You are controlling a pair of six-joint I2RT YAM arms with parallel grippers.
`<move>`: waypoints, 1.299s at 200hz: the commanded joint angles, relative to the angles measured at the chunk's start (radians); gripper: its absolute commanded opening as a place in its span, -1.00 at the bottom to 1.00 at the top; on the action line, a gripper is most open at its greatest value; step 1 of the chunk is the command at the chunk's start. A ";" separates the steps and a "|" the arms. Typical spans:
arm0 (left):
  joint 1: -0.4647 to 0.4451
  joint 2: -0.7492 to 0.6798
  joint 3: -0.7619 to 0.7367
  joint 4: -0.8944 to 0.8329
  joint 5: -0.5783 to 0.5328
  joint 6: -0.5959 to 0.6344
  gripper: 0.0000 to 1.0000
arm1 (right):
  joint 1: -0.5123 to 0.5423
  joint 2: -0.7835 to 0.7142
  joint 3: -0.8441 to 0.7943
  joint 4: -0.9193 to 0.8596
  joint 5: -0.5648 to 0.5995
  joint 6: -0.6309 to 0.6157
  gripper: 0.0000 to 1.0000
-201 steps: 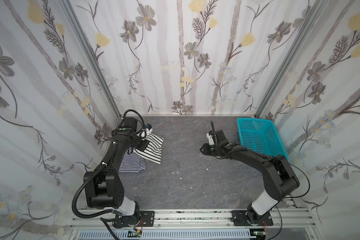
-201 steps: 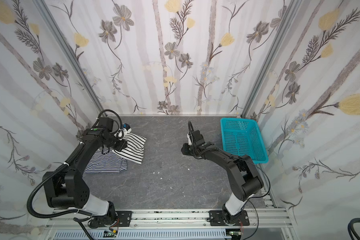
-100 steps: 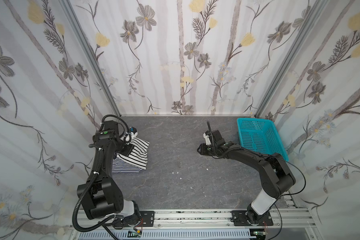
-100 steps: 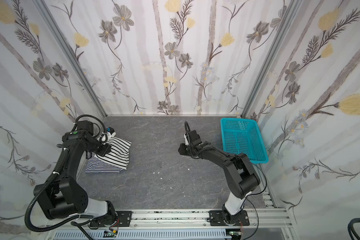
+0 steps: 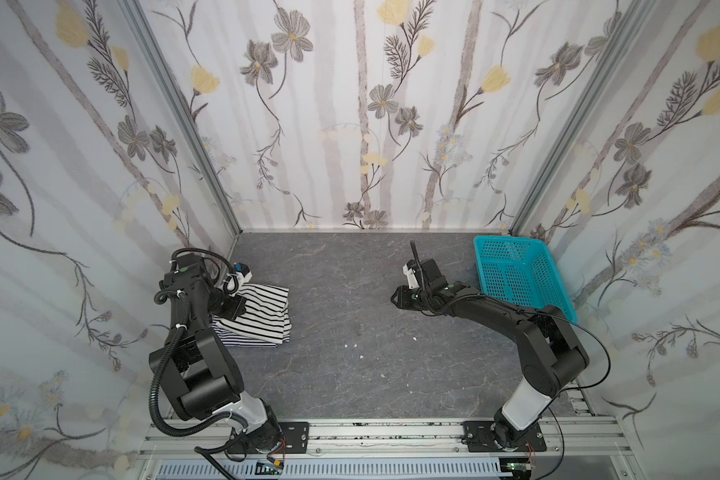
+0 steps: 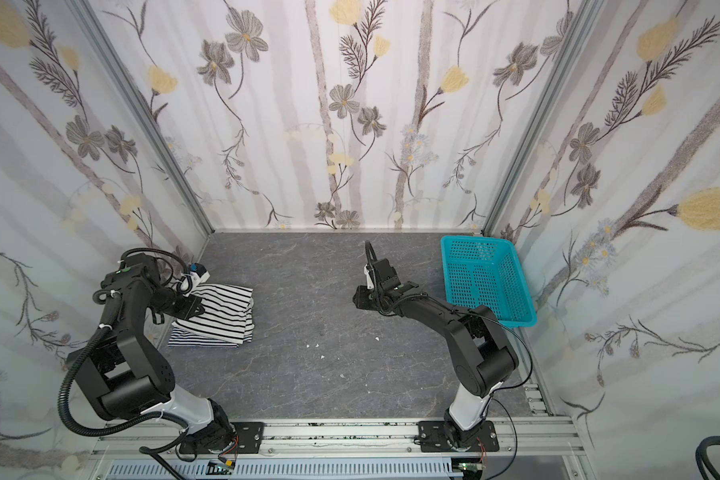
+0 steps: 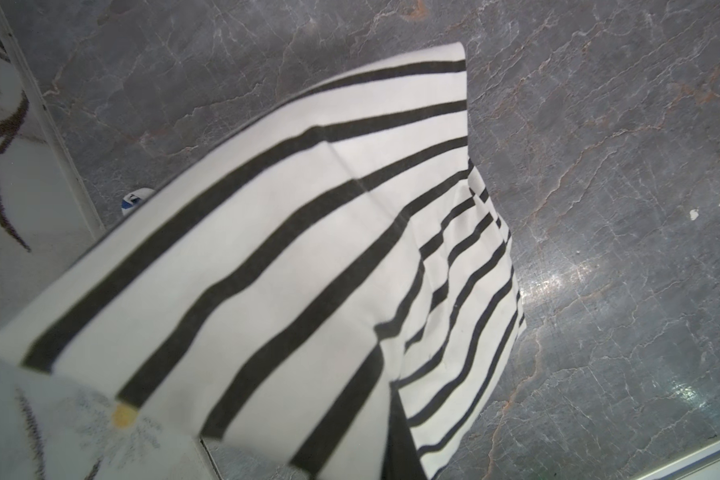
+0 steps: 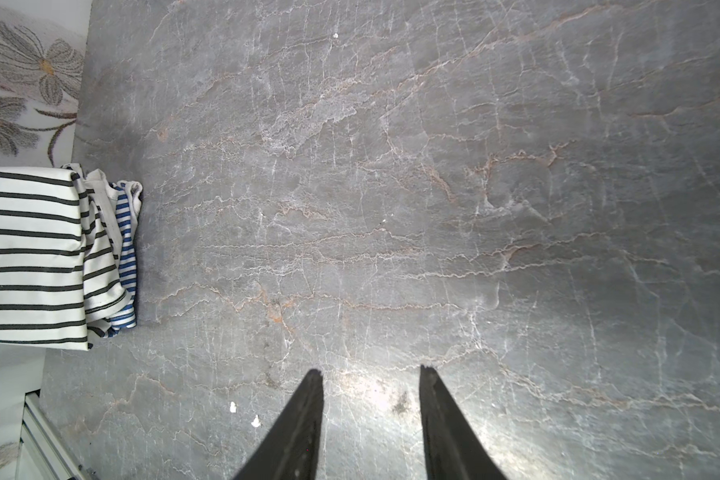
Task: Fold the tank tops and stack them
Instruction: 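Lower the striped top onto the blue-striped top and open the left gripper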
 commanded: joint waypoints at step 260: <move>0.164 0.167 -0.015 0.321 -0.039 -0.231 -0.36 | 0.023 0.044 0.124 -0.101 0.025 -0.023 -0.19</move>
